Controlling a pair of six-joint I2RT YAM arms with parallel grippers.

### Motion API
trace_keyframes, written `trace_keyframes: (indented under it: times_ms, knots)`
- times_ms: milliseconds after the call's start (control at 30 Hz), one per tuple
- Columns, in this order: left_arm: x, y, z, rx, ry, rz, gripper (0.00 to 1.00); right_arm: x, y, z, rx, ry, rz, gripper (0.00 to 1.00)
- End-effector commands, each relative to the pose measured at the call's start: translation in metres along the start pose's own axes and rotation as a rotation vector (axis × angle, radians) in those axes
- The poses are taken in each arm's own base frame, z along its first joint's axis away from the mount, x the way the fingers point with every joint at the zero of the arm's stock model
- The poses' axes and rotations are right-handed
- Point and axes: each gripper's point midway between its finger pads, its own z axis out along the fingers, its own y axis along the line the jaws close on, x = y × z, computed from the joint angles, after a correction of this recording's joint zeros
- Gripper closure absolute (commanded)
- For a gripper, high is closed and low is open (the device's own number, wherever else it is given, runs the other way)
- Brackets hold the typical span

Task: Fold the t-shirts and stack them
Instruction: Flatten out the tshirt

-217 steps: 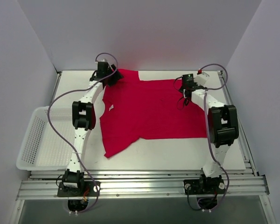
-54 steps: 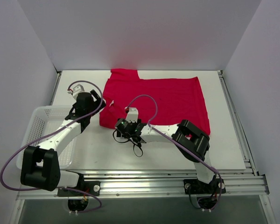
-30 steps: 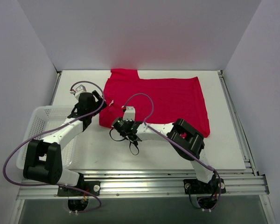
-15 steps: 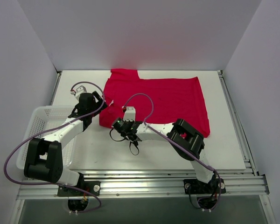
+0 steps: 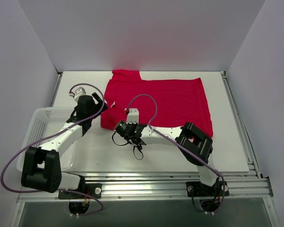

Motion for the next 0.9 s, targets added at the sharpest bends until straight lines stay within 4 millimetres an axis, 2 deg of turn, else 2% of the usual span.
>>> trace_keyframes:
  times_ms: [0, 167, 333, 367, 500, 700, 867]
  knots:
    - [-0.017, -0.009, -0.013, 0.039, -0.048, -0.017, 0.06, -0.011, -0.005, -0.026, 0.016, -0.045, 0.001, 1.0]
    - [-0.023, -0.01, -0.024, 0.051, -0.068, -0.025, 0.06, -0.003, -0.003, -0.044, 0.007, -0.046, -0.019, 1.0]
    - [-0.025, -0.01, -0.032, 0.063, -0.082, -0.038, 0.06, 0.015, -0.006, -0.058, 0.001, -0.031, -0.038, 1.0]
    - [-0.018, -0.004, -0.032, 0.04, -0.056, -0.032, 0.06, 0.017, -0.006, -0.06, 0.0, -0.03, -0.041, 1.0]
    - [-0.017, -0.005, -0.033, 0.045, -0.054, -0.04, 0.06, 0.02, -0.01, -0.07, 0.001, -0.04, -0.04, 1.0]
    - [-0.014, -0.01, -0.032, 0.051, -0.048, -0.036, 0.06, -0.004, -0.012, -0.096, -0.034, -0.096, 0.0, 1.0]
    - [-0.004, -0.01, -0.029, 0.039, -0.022, -0.019, 0.06, -0.04, -0.009, -0.118, -0.07, -0.162, 0.009, 1.0]
